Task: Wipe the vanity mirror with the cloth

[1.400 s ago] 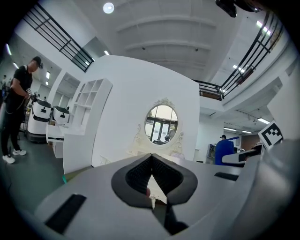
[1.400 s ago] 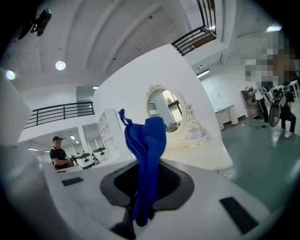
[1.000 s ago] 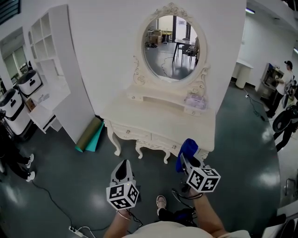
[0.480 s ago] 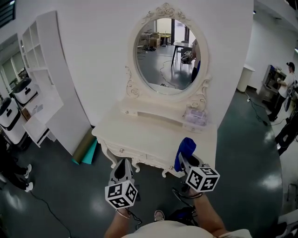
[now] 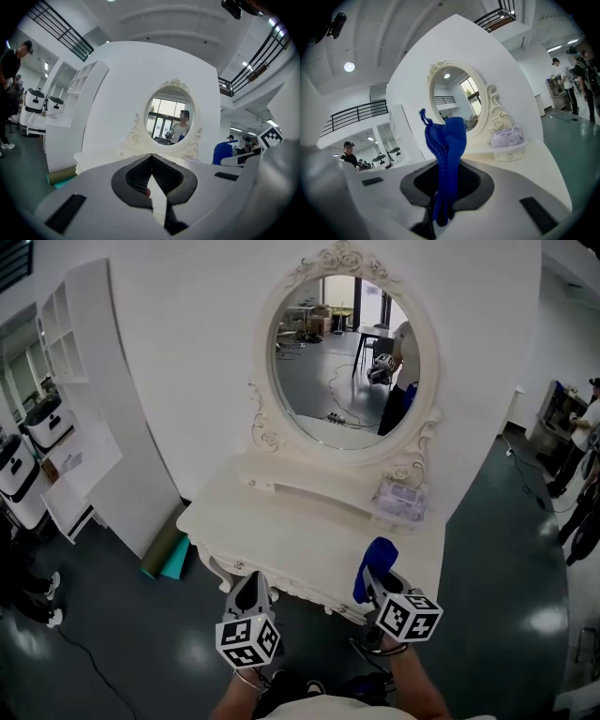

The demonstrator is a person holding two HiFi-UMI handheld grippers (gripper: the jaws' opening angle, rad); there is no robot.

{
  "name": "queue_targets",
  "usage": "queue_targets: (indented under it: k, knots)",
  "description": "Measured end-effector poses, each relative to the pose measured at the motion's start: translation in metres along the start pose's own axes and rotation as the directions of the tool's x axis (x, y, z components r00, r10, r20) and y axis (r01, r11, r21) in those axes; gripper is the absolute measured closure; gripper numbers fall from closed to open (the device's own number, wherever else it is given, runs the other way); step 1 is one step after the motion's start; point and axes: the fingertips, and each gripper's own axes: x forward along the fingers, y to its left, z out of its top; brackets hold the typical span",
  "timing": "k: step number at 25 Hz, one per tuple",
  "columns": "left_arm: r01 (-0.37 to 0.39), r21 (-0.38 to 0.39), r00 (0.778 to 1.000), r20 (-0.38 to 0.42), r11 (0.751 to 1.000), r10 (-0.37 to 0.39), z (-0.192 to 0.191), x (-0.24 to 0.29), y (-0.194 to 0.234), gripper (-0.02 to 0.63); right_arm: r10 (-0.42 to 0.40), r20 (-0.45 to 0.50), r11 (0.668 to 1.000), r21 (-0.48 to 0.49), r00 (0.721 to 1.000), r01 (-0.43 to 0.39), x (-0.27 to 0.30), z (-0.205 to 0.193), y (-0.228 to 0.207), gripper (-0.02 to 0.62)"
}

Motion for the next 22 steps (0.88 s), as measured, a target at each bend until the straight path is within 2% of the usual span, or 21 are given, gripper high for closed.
queue_targets:
  k: [5,11,15,22]
  knots:
    - [0.028,0.01,1.0,-0.005,1.0,-0.028,0.006,0.039,-0.002,0.6,-0.017,-0.01,1.0,0.001,1.0,0.017,0.024,0.005,-0.012,0.529]
    - [0.112,0.054,0.994,-0.014,0.992,-0.112,0.021,0.099,-0.005,0.601,-0.078,0.033,0.997,0.013,0.996,0.077,0.061,0.029,-0.03,0.529]
    - [0.142,0.066,0.99,-0.005,0.988,-0.142,0.042,0.141,0.01,0.601,-0.106,0.06,0.994,0.025,0.993,0.104,0.095,0.048,-0.028,0.529]
    - [0.211,0.068,0.977,0.013,0.975,-0.212,0.083,0.216,0.041,0.6,-0.15,0.125,0.988,-0.01,0.981,0.153,0.161,0.097,-0.012,0.529]
